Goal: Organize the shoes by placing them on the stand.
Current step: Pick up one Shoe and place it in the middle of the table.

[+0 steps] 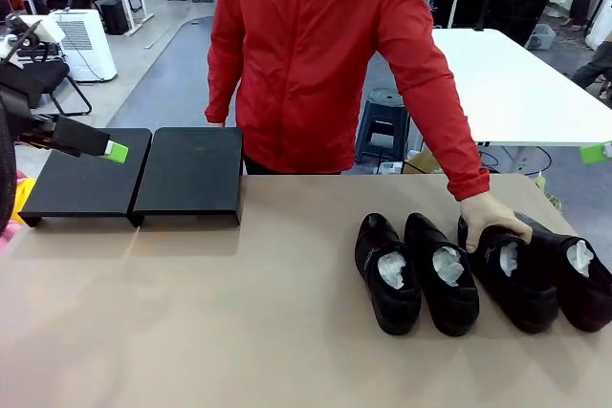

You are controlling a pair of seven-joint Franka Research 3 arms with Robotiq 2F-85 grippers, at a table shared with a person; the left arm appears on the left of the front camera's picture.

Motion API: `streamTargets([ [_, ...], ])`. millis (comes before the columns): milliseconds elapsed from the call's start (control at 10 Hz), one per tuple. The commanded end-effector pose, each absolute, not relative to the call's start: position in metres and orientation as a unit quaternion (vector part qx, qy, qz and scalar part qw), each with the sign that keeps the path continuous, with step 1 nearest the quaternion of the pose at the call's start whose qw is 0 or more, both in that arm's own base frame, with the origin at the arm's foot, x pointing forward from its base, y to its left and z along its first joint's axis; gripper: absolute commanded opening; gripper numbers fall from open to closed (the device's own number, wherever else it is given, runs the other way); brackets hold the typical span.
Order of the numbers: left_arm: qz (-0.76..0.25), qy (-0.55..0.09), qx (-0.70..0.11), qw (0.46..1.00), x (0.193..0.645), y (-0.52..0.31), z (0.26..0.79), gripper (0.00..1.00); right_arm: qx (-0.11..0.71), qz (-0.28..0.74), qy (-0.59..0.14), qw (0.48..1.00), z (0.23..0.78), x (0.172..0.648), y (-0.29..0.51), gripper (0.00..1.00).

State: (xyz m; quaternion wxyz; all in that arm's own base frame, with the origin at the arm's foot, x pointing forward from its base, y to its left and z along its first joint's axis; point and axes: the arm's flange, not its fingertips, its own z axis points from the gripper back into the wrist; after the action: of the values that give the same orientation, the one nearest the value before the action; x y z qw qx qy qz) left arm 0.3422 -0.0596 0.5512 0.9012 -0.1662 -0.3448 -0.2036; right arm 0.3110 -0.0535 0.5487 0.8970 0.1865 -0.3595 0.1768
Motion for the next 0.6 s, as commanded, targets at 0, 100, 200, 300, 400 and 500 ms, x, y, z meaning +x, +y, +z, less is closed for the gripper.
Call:
streamTargets([
  [0, -0.211, -0.344, -0.164, 0.900, 0.3419, -0.0573, 0.5513, 1.00, 0.192, 0.183, -0.362, 0.894, 0.5493, 0.3102, -0.0546, 1.00],
  [100, -0.211, -0.344, -0.164, 0.900, 0.3419, -0.0573, 0.5513, 1.00, 0.192, 0.183, -0.362, 0.894, 0.5493, 0.3102, -0.0546, 1.00],
  [200, -0.211, -0.344, -0.164, 0.900, 0.3419, -0.0573, 0.5513, 1.00, 0.192, 0.183, -0.362, 0.894, 0.5493, 0.3102, -0.0546, 1.00],
  [300, -0.211, -0.344, -0.164, 0.900, 0.3419, -0.0573, 0.5513, 1.00, 0.192, 0.183, -0.362, 0.894, 0.5493, 0.3102, -0.0546, 1.00],
  [400, -0.211, -0.344, -0.164, 0.900, 0.3419, -0.0573, 0.5513, 1.00, 0.192, 0.183, -0.362, 0.894, 0.5493, 0.3102, -0.0546, 1.00],
  [500, -0.211, -0.344, -0.164, 0.900, 0.3419, -0.0573, 0.5513, 1.00, 0.187, 0.177, -0.360, 0.897, 0.5487, 0.3110, -0.0535, 1.00],
])
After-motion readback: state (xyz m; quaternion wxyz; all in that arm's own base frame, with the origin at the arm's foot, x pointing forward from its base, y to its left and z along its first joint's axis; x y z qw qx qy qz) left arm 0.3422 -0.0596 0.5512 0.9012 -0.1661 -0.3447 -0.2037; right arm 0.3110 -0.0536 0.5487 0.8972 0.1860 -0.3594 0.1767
